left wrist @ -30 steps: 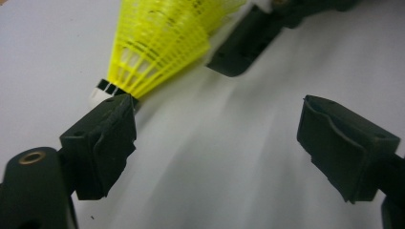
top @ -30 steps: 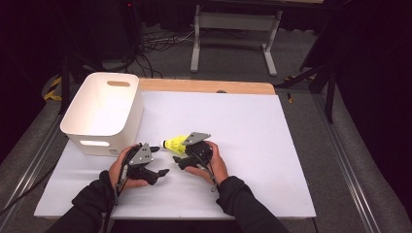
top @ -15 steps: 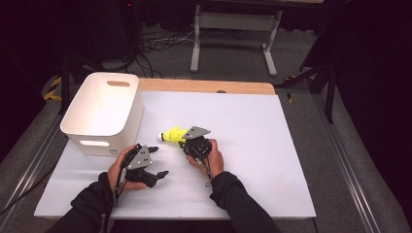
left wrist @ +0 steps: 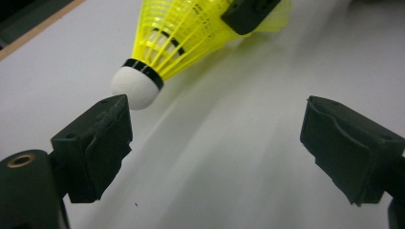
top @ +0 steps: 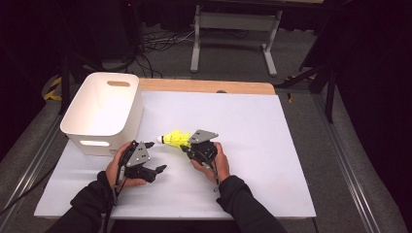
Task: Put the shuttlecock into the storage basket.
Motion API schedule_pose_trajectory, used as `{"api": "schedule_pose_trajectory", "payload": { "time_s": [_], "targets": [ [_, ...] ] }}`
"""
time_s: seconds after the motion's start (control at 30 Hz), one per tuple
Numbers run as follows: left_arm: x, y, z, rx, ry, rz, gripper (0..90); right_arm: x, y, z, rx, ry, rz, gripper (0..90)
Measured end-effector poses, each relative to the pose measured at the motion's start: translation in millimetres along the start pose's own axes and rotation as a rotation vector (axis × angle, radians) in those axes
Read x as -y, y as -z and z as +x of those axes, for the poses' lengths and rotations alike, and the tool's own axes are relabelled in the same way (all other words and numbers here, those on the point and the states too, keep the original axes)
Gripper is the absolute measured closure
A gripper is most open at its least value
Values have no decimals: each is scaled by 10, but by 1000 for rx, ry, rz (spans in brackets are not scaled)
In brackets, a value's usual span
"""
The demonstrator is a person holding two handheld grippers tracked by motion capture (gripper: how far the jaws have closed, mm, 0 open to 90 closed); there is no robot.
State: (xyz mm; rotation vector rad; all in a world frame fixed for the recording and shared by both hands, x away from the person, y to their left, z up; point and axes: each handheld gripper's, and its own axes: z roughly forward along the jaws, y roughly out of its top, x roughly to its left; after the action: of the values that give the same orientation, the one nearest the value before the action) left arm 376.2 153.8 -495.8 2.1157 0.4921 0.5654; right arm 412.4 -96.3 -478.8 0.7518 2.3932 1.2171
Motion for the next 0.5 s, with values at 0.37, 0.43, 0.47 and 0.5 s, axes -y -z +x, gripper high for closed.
{"api": "schedule_pose_trajectory", "payload": {
  "time_s": [0.37, 0.43, 0.47, 0.5],
  "targets": [
    [-57, -33, 3, 75, 9, 3, 185, 12, 333, 144, -53, 135, 26, 871],
    [-70, -54, -11, 88, 3, 6, 213, -1, 377, 183, -61, 156, 36, 870],
    [-84, -74, -19, 95, -5, 11, 224, -8, 400, 207, -69, 171, 39, 870],
    [-100, -94, -26, 94, -11, 22, 234, -16, 420, 238, -78, 187, 44, 869]
  ]
}}
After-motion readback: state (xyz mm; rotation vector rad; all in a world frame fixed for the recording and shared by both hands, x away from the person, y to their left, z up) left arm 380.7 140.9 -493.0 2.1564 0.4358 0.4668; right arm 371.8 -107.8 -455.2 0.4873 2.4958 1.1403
